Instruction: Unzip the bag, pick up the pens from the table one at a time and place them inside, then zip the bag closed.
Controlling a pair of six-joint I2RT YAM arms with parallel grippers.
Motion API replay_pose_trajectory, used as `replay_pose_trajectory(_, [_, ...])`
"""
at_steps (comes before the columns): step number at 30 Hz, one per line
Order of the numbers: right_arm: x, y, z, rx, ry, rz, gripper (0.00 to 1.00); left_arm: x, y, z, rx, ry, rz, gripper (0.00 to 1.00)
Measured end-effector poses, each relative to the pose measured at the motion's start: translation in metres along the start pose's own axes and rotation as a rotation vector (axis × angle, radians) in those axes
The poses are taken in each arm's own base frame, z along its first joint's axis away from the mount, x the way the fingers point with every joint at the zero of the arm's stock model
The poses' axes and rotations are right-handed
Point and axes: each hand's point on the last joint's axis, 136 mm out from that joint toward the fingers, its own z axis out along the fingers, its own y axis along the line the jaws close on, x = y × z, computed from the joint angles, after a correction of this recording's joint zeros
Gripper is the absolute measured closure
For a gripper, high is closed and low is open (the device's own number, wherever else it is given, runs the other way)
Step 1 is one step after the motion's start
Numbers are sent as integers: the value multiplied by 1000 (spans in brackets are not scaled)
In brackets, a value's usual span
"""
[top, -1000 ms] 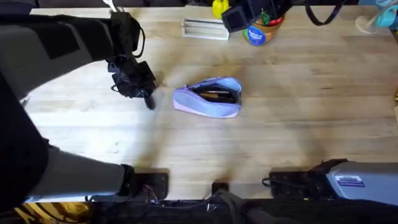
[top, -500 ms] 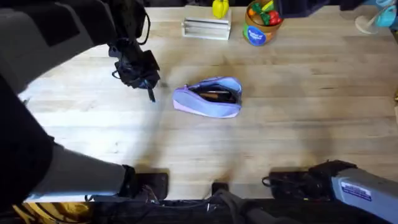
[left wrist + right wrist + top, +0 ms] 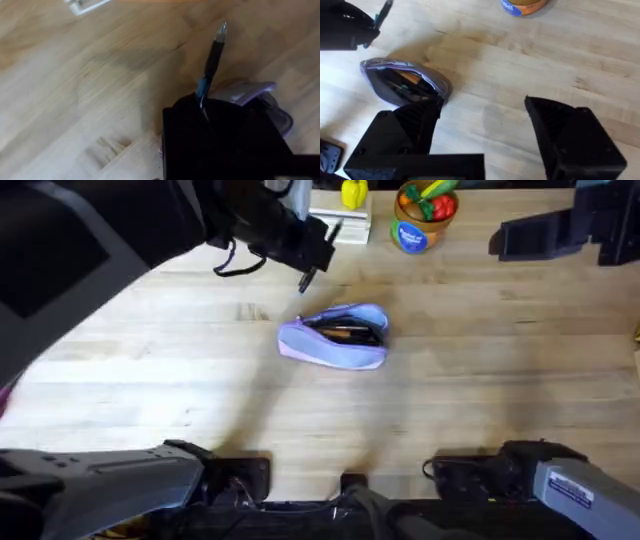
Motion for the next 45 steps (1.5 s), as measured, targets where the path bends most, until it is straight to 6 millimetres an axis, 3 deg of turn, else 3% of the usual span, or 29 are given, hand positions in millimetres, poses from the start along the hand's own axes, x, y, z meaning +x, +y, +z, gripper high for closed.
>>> replay_pose_trajectory(7, [8,4,-4,-8,-12,4,9,5,-67,-4,305,-65,558,959])
replay_pose_trajectory(14, [7,5,-5,-9,-20,1,9,24,-85,2,451,-58,725,959])
replay_pose_trajectory(21, [2,4,-5,-7,-42,-7,9,61,-86,15,546,83,721,958])
replay_pose_trajectory(28, [1,4,-6,-7,-44,-3,9,86,-64,35,484,231,733,958])
replay_pose_trajectory(34, [1,4,-6,-7,-44,5,9,89,-53,40,424,271,762,958])
replay_pose_trajectory(45, [1,4,-6,-8,-45,15,9,90,-49,41,404,284,772,958])
